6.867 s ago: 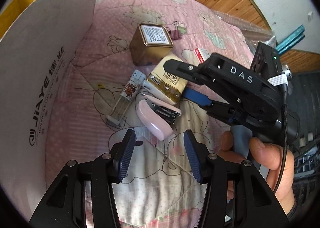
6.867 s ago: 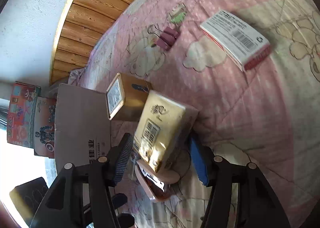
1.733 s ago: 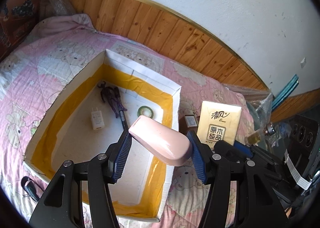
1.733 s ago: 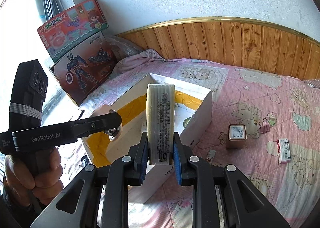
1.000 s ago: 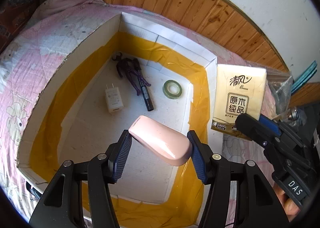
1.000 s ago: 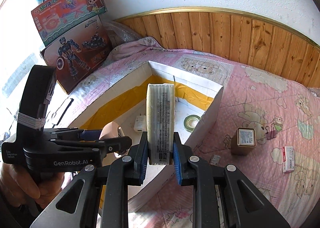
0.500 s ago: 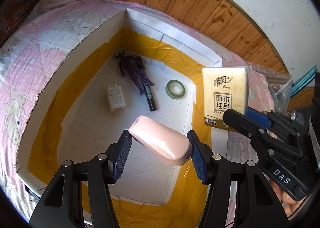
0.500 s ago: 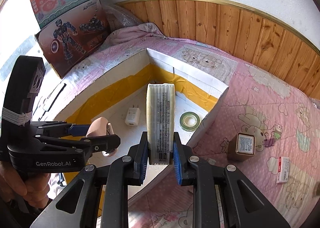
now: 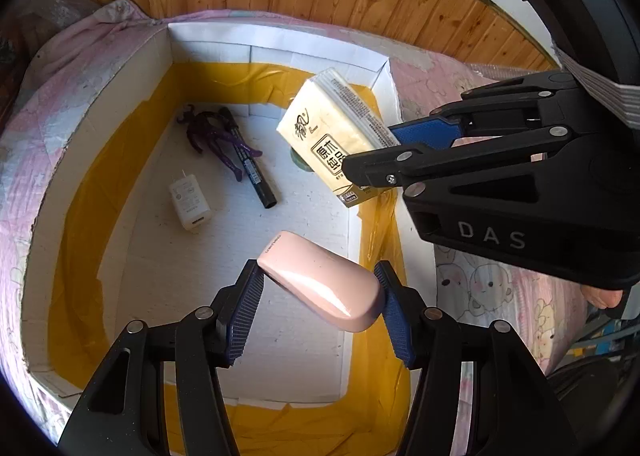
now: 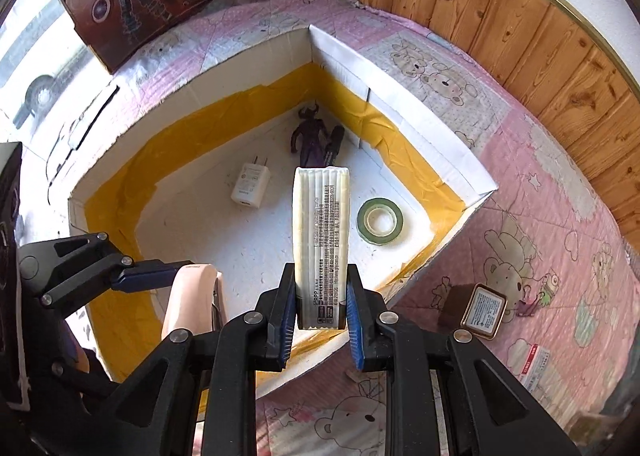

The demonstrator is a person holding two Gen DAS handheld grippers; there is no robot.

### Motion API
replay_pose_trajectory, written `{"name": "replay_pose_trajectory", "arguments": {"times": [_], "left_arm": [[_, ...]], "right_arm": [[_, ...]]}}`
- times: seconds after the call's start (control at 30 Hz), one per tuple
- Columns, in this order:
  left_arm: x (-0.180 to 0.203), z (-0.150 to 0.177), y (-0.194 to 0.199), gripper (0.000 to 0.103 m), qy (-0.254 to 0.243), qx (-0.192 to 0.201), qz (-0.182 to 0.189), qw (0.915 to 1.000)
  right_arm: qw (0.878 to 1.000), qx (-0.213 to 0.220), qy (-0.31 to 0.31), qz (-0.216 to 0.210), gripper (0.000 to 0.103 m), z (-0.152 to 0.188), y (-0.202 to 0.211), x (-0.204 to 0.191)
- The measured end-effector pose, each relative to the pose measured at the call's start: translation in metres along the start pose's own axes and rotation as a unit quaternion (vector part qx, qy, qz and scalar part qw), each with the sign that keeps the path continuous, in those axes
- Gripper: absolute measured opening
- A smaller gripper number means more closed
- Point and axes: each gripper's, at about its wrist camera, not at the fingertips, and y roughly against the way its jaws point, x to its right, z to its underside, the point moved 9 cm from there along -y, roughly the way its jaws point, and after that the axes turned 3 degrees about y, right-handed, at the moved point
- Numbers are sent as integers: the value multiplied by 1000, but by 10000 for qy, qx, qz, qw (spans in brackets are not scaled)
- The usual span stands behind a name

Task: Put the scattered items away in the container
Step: 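Lower the stapler and tissue pack into the box and open both grippers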

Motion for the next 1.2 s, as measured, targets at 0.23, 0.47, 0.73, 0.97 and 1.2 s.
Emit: {"name": "replay_pose_trajectory", "arguments": {"times": [0.23,0.47,0.73,0.97,1.2], "left_arm": [[-5,5,-14,59,227,-220,74,9995],[-12,8,-23,59,732,-404,317,9960],[-13,2,-19,59,1092,-406,308,9927],[-10,2,-29,59,990,-525,123,9936],[-8,1,-30,59,911,-548,-8,9943]], "right_arm": [[9980,-458,423,118,24,5,-20,-2],[9942,-711,748,300,24,2,-35,1],[9903,-928,980,343,24,-5,-47,1],[9858,-1195,1136,310,24,-4,-60,-3],[9833,-1295,1199,433,24,-5,-64,-3]]}}
